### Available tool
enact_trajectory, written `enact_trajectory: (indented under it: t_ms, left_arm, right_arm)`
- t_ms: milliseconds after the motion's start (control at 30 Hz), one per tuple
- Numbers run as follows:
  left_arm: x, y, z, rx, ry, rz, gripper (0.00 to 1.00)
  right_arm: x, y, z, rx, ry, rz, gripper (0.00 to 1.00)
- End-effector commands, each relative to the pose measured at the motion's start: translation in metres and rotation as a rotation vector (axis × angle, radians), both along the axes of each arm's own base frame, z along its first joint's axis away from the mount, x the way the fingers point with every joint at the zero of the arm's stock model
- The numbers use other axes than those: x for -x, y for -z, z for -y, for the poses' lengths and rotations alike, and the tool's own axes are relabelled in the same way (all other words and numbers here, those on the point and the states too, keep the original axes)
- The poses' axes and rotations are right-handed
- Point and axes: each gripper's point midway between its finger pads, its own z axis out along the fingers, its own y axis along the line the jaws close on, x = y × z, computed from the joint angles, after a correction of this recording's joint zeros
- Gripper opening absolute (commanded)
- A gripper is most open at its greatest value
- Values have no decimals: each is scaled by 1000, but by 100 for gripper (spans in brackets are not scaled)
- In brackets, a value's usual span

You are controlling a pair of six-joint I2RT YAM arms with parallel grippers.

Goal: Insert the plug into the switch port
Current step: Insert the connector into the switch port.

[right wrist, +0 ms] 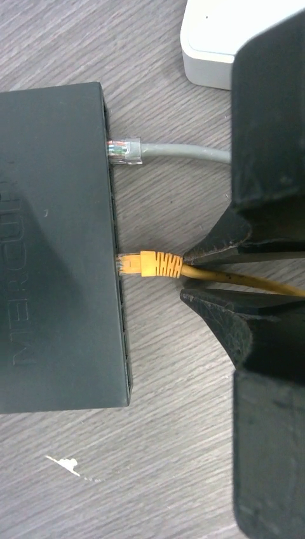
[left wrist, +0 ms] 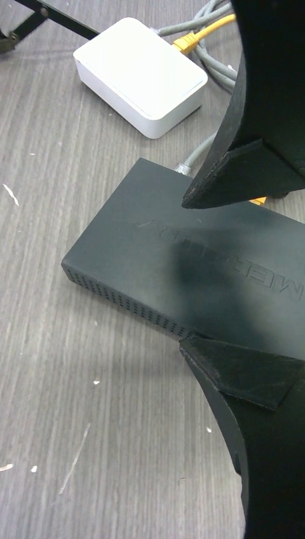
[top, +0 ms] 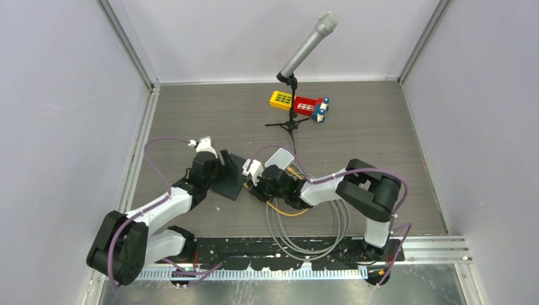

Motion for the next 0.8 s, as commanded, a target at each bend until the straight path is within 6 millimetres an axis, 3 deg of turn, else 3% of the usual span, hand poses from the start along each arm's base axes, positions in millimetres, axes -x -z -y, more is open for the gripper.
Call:
enact_trajectory:
  t_ms: [0,167,300,367,567,633,767]
  left_arm:
    - [3,-12,9,42,37,-16,78]
    - [0,-23,3,25,17,3,85]
    - [1,-47,-1,27,3,42,88]
    - [4,-59,-5,23,-8,61,96]
    - [22,-87,-19,21,-28,103,97]
    - [33,-84,-22,12,-21,82,97]
    - [56,-76,-27,6,4,37,97]
  right_arm:
    - [30,7,5,23,-81,-86,26]
    - [36,1,5,23,-100,-89,39]
    - [38,-15,3,11,-113,-62,41]
    - [37,-27,4,6,-116,-42,42]
    - [22,-74,7,-23,-38,14,46]
    - [12,-92,15,-51,77,-6,50]
    - [18,-134,42,-161,180,-17,60]
